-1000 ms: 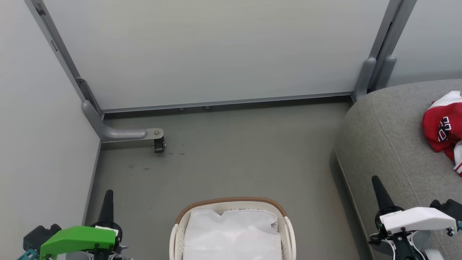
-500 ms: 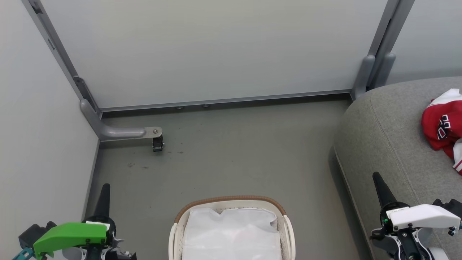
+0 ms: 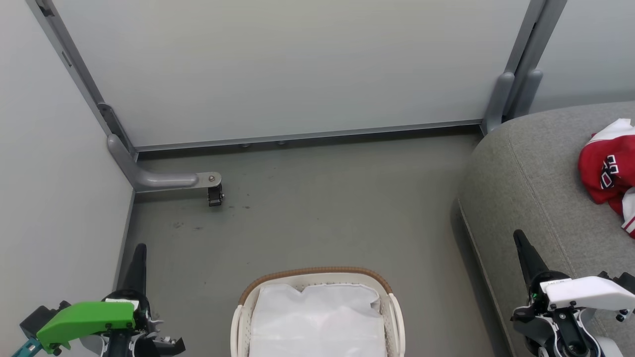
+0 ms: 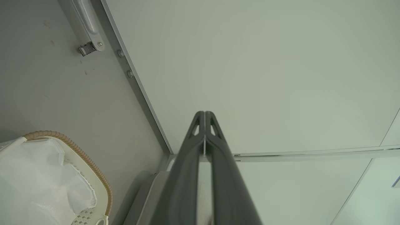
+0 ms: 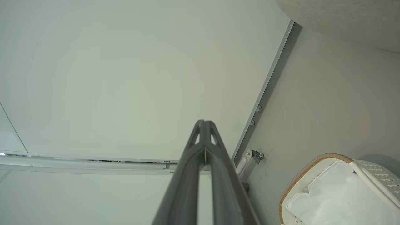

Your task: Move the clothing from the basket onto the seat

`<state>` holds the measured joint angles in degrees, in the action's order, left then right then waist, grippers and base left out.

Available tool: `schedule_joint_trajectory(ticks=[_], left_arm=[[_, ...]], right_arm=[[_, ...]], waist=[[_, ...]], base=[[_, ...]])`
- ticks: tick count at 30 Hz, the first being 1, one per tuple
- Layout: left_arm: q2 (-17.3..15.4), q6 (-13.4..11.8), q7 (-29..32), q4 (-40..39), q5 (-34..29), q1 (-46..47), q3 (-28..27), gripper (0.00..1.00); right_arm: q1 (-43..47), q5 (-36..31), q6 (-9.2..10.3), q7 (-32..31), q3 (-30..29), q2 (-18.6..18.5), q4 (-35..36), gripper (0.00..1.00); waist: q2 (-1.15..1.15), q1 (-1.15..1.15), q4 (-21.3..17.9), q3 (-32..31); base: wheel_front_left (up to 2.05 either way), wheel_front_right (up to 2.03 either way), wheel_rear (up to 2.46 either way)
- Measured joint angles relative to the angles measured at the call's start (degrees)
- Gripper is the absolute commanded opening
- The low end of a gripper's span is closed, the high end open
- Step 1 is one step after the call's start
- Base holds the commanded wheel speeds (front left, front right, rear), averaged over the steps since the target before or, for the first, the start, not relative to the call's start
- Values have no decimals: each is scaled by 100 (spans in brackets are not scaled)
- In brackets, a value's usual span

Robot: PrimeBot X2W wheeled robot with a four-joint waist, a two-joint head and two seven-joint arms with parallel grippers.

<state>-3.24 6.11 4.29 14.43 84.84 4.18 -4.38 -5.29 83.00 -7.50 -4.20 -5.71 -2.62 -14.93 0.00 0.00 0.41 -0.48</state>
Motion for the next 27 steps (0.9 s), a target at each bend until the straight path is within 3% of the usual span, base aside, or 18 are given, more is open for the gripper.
schedule_joint_trajectory(ticks=[27], left_arm=[[35,127,227,-31,742,179,-229,0]], right_arm=[[-66,933,1,-235,-82,-8,80,0]], waist=[[0,0,-42,66]], base=[[0,0,0]])
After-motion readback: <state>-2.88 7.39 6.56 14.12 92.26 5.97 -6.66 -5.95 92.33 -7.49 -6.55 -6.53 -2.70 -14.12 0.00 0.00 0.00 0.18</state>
